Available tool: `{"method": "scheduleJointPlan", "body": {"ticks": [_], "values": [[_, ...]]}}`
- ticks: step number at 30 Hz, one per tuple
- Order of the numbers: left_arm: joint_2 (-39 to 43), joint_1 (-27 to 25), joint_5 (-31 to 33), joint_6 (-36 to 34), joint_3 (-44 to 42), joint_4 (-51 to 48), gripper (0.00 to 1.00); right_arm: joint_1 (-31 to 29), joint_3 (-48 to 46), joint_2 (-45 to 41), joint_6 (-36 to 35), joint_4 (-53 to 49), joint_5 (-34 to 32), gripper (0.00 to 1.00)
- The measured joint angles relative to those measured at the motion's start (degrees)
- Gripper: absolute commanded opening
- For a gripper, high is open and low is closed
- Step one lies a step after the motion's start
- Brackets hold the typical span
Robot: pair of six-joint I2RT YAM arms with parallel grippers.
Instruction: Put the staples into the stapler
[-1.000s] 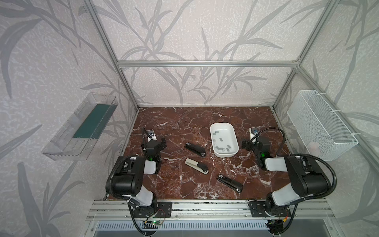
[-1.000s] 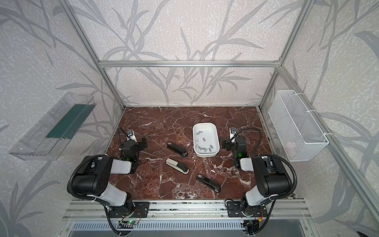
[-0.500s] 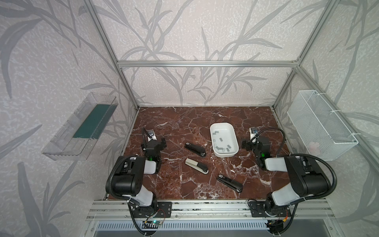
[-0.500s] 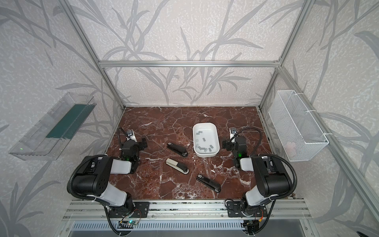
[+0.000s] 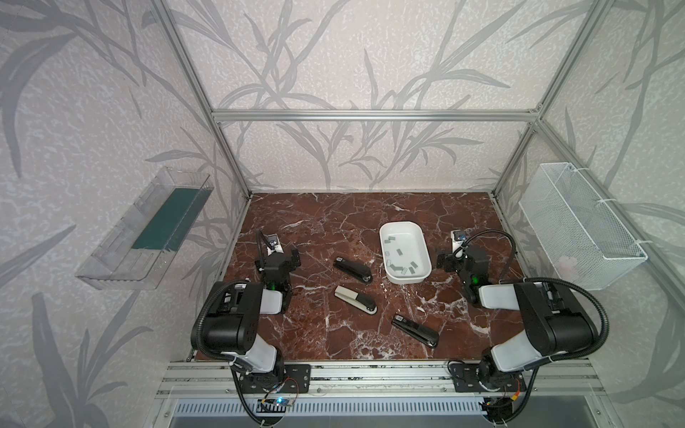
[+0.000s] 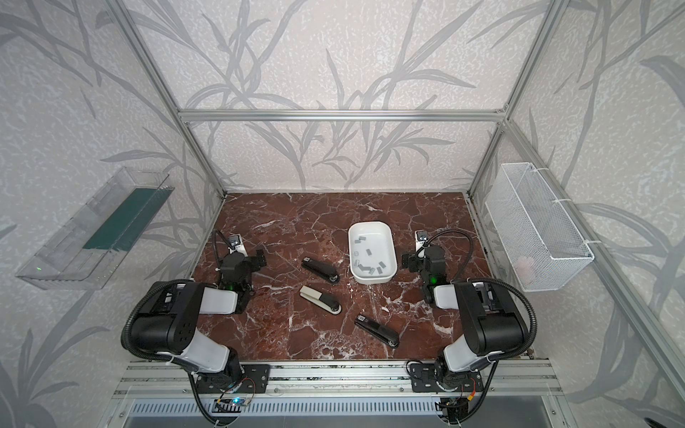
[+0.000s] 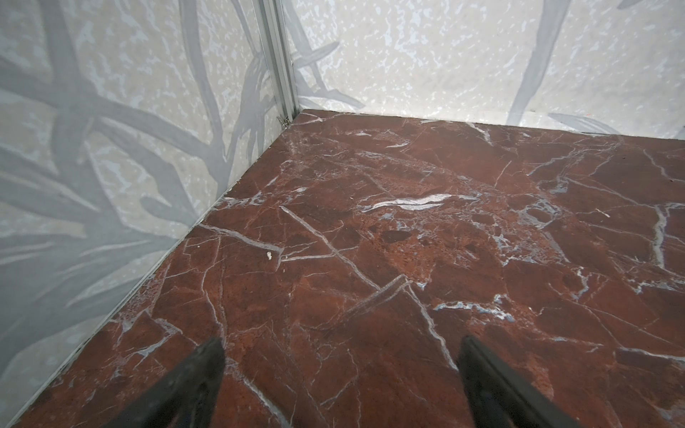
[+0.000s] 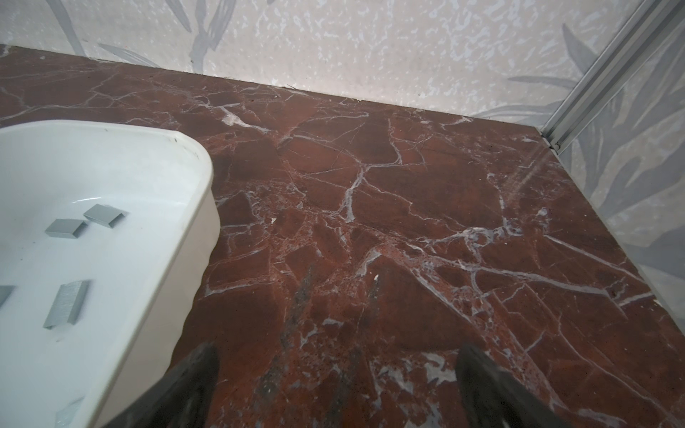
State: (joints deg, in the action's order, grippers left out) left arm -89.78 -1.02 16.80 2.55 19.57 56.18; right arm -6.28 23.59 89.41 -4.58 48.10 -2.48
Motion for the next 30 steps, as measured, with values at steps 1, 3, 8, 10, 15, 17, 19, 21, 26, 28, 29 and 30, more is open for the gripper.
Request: {"method": "scheduleJointPlan", "body": {"ticks": [1, 3, 8, 10, 15, 17, 19, 21, 26, 28, 29, 30], "values": [[0.0, 0.0, 0.0, 0.0, 0.0, 0.0, 0.99, 0.0, 0.0, 0.0, 0.0, 0.0, 0.0, 0.99], [0.0, -0.1, 0.0, -0.2, 0.0, 0.1, 0.99, -0.4, -0.5, -0.2, -0.1, 0.9, -0.4, 0.99], [8.2, -7.3, 4.5, -4.4, -0.9, -4.1, 0.99, -8.9, -3.0, -14.2, -1.0, -8.3, -10.1, 0.99], [15.7, -10.9, 2.1, -4.8, 0.7, -9.6, 0.99, -10.8, -0.2, -21.9, 2.2, -15.9, -9.8, 0.99], [25.9, -12.0, -14.8, 1.3, 10.8, -21.9, 1.00, -10.6, 8.6, -33.4, 17.2, -32.2, -2.8, 0.99], [25.9, -11.9, -25.9, 1.7, 13.8, -24.7, 0.99, -10.4, 6.9, -37.6, 22.9, -34.5, 1.9, 0.99], [26.1, -12.0, -36.0, 0.9, 12.7, -24.0, 0.99, -10.2, 1.6, -42.6, 25.8, -33.8, 7.7, 0.99], [26.7, -12.2, -42.7, 0.9, 7.6, -19.3, 0.99, -11.2, -2.6, -47.6, 27.2, -36.2, 11.0, 0.99], [27.8, -12.0, -43.8, 4.8, -0.5, -14.0, 0.99, -22.0, -1.9, -51.6, 24.4, -40.9, 10.4, 1.00], [27.3, -12.0, -44.4, 5.7, 3.4, -17.5, 0.99, -28.0, -0.8, -49.5, 22.3, -40.1, 9.3, 0.94], [26.4, -12.0, -45.0, 6.1, 6.9, -19.6, 0.99, -31.3, 0.0, -47.2, 20.7, -39.4, 8.4, 0.91], [24.7, -12.0, -45.8, 6.3, 11.2, -21.6, 0.99, -34.3, 1.0, -44.5, 19.3, -38.9, 7.8, 0.88]]}}
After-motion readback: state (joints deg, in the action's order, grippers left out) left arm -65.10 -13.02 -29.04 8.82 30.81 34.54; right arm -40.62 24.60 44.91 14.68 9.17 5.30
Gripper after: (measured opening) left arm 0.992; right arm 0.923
